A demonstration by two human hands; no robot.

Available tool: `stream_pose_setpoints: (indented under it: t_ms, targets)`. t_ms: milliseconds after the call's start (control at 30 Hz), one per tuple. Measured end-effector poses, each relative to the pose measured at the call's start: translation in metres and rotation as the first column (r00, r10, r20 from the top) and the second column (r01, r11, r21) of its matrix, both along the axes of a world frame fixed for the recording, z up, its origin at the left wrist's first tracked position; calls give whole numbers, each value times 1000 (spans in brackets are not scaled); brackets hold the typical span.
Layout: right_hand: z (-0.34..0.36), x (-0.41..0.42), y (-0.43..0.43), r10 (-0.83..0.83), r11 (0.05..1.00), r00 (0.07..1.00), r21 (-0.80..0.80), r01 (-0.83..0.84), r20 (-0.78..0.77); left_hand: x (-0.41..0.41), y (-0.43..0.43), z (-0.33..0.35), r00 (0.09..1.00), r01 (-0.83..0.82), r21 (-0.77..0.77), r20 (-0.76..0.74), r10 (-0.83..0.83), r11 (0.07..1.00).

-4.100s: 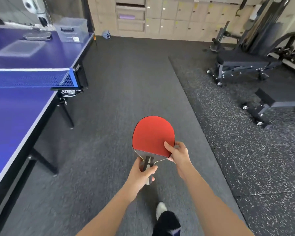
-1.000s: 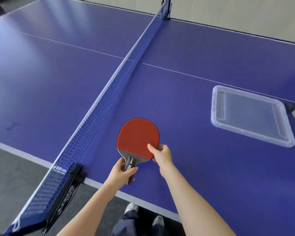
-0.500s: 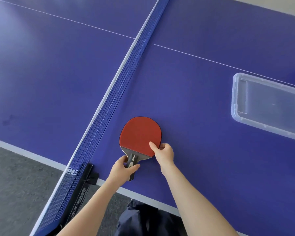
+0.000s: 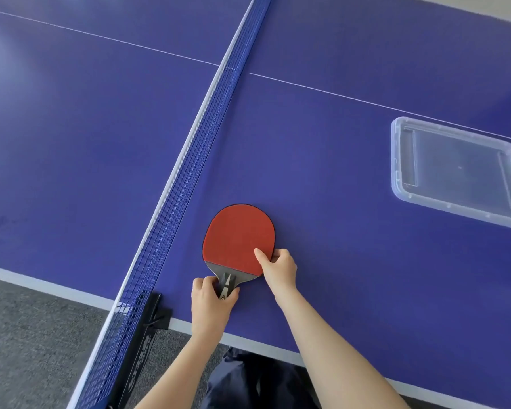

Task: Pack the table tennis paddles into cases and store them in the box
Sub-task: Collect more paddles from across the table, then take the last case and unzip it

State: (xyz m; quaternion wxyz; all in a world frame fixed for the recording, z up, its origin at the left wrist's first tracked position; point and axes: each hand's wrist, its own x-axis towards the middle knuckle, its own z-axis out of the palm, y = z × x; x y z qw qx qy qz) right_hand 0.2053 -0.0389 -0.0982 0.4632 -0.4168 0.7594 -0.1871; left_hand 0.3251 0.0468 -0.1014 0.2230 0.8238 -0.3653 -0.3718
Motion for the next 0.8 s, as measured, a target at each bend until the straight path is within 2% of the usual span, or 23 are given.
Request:
stream_pose_setpoints:
  t_ms: [233, 367, 467, 567, 633, 700, 800]
  targets:
    - [14, -23, 15, 16, 1000, 1000, -18, -15, 27, 1, -1, 3, 1000, -24, 4, 7, 24, 1000]
    - [30, -58, 25, -4, 999, 1000, -43, 4, 5, 3, -1, 22, 970, 32, -65, 241, -15, 997]
    - [41, -93, 35, 17, 996, 997, -83, -23, -73, -6, -6, 39, 911, 251, -183, 376, -168, 951]
    - [53, -133, 49, 106, 988, 972, -91, -127, -208, -33, -20, 49, 763, 561, -189, 495, -416, 806]
    - [64, -166, 62, 182, 973, 930, -77, -217, -320, -62, -33, 57, 612, 718, -84, 548, -570, 691]
    - [73, -202, 78, 234, 959, 884, -55, -279, -405, -101, -42, 69, 457, 826, 12, 570, -683, 563]
    - [88, -263, 109, 233, 956, 844, -47, -291, -482, -168, -44, 87, 274, 910, 127, 527, -804, 394]
